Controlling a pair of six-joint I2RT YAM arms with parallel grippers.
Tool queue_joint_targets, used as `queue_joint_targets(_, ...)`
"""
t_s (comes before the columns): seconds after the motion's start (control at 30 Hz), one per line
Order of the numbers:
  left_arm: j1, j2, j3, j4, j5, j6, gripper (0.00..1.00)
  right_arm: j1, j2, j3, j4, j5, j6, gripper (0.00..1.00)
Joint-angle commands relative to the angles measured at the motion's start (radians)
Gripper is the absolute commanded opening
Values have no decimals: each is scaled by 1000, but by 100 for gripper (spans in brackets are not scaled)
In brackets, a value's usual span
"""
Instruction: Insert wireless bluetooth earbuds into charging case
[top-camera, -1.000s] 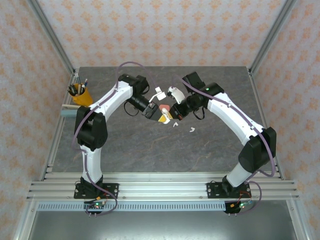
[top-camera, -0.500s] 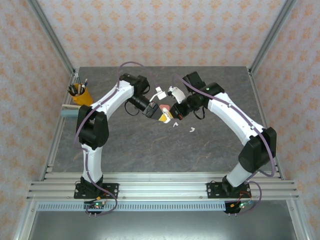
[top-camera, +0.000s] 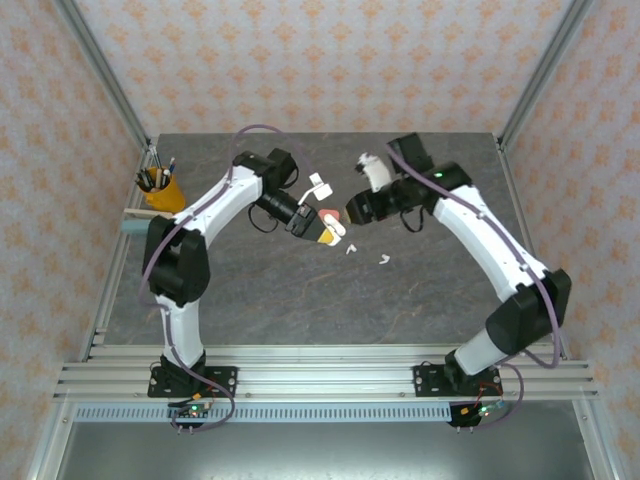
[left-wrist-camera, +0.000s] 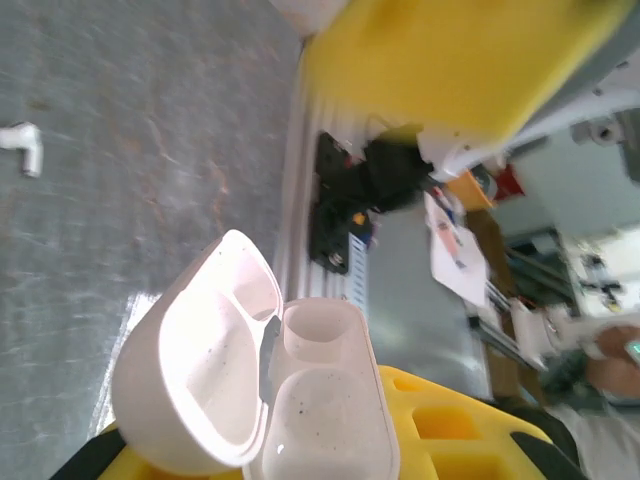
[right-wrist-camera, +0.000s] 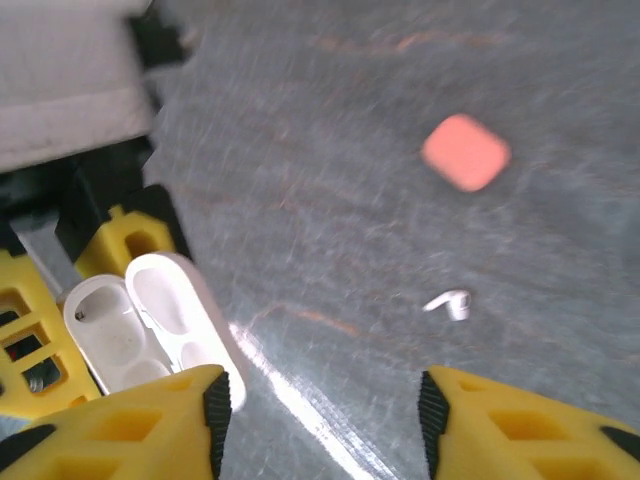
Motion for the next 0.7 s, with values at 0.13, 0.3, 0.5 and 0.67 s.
queue_joint_targets(0.13, -6, -330, -189, 513, -322, -396, 0, -81, -191, -55, 86, 137, 256, 60)
queue_joint_targets(0.3, -27, -480, -282, 665, -529, -482, 0, -81, -201, -128, 106, 249, 472, 61)
queue_joint_targets(0.5, -92, -675, -507, 970, -894, -554, 0, -66, -194, -311, 216, 293, 799, 61)
queue_joint_targets(0.67, -128, -826, -785, 1357, -1149, -584, 0, 20, -147, -372, 207, 470, 1030, 62)
